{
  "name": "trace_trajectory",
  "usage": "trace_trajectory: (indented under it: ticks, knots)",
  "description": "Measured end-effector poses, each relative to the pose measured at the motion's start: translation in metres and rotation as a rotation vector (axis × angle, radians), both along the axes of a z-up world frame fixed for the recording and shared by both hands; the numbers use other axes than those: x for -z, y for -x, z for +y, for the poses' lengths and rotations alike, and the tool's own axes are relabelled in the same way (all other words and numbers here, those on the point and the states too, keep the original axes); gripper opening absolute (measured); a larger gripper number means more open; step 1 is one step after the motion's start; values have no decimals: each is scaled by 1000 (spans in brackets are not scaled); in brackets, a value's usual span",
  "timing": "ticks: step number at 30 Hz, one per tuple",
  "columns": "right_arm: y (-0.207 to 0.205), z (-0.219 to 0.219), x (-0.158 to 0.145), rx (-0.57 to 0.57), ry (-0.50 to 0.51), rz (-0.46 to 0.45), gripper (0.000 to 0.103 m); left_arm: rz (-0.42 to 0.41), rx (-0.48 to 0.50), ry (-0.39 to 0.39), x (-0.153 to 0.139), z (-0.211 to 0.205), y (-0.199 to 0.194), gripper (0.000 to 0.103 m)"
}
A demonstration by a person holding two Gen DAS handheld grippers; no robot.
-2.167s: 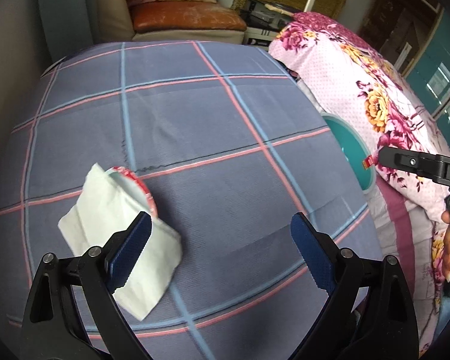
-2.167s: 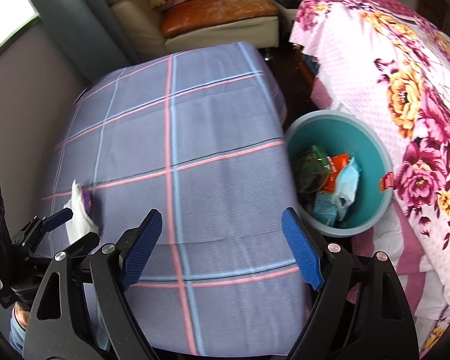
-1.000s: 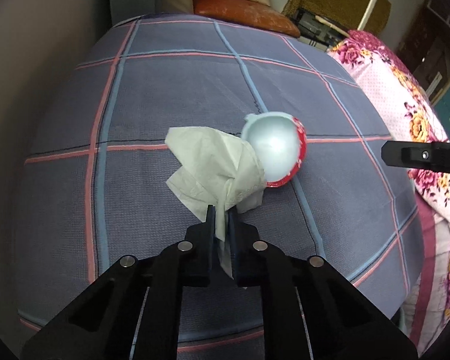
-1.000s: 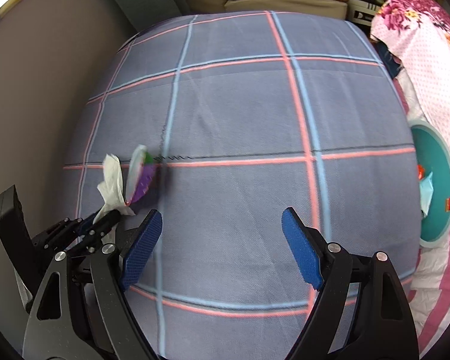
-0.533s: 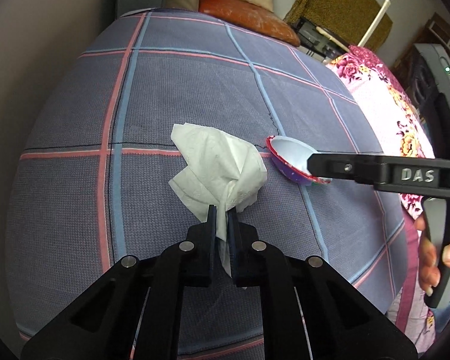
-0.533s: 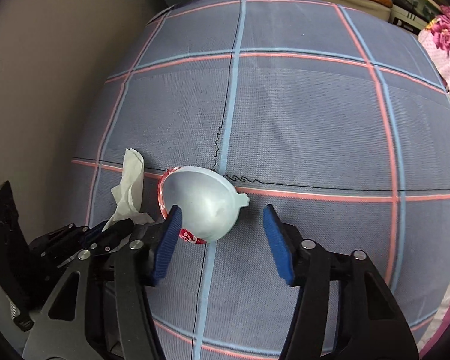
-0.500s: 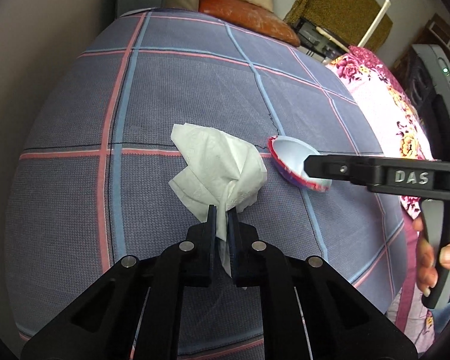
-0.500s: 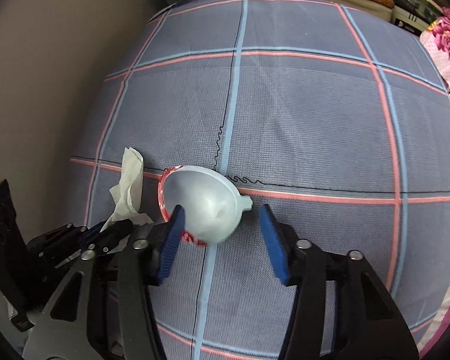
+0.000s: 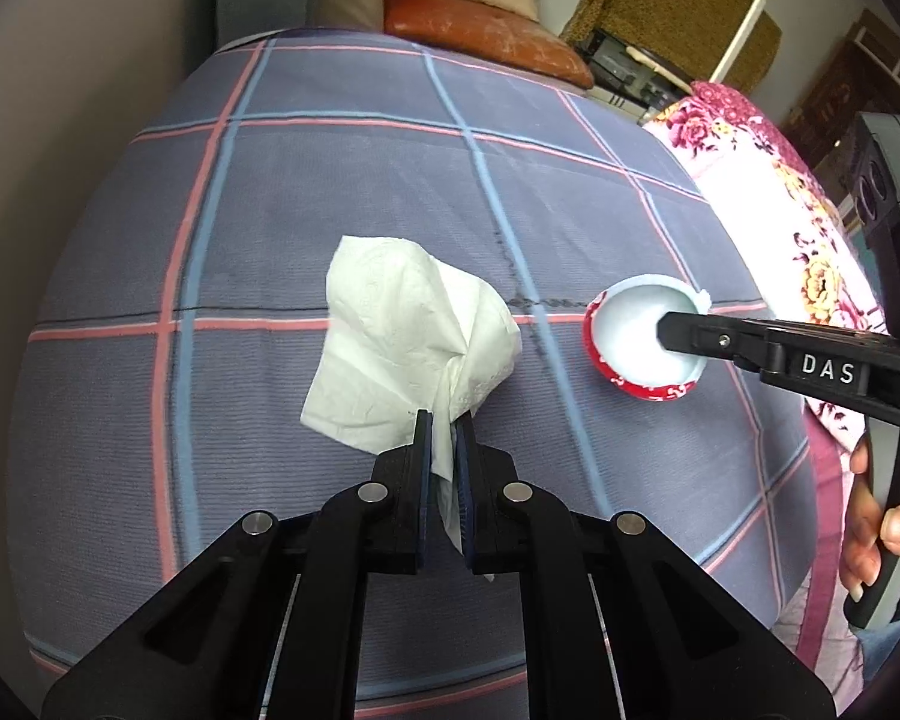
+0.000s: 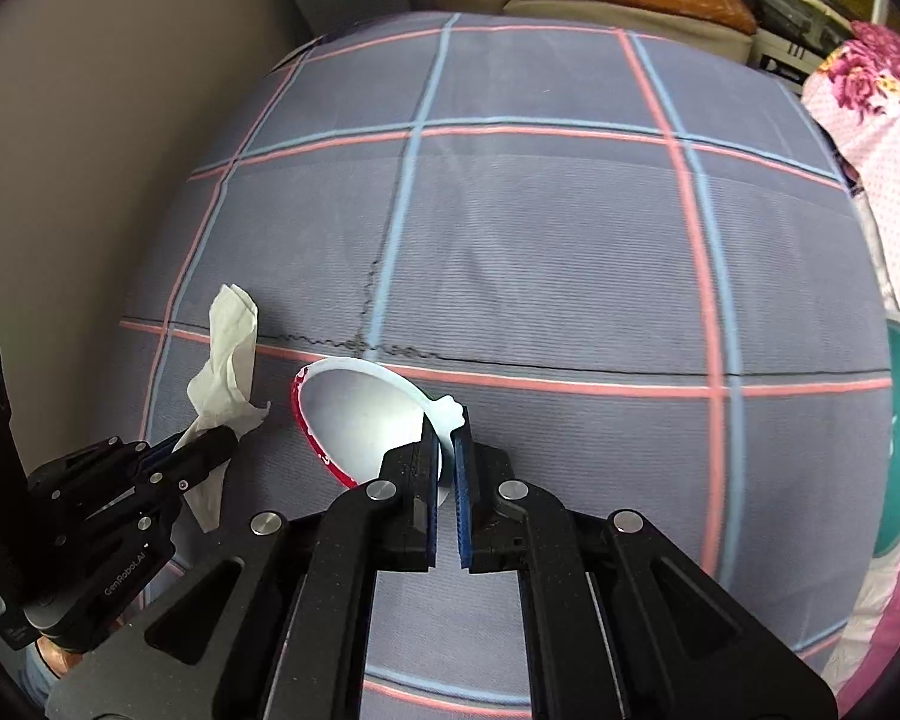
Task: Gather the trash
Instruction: 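Carry tissue and cup over the wastebasket and open both grippers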
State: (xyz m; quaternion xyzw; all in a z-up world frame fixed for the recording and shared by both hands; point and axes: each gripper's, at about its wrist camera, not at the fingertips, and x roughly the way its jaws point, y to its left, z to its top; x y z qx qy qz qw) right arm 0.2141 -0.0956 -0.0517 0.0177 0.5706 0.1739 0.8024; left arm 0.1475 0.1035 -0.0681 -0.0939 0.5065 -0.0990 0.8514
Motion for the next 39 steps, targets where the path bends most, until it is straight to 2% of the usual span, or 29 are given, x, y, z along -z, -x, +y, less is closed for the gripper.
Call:
trace_trajectory:
  ticks: [8,25,39]
  knots:
    - [16,-65,-11,110,-12,-32,5,-14,93,-20,-13,-55,-8,8]
    - [56,-253,-31,427,-64,-134,5,-63,308,-98,-47,-201,-12,8]
    - [79,-363,-33,591,-96,-193,5,-92,451,-122,-66,-318,-21,8]
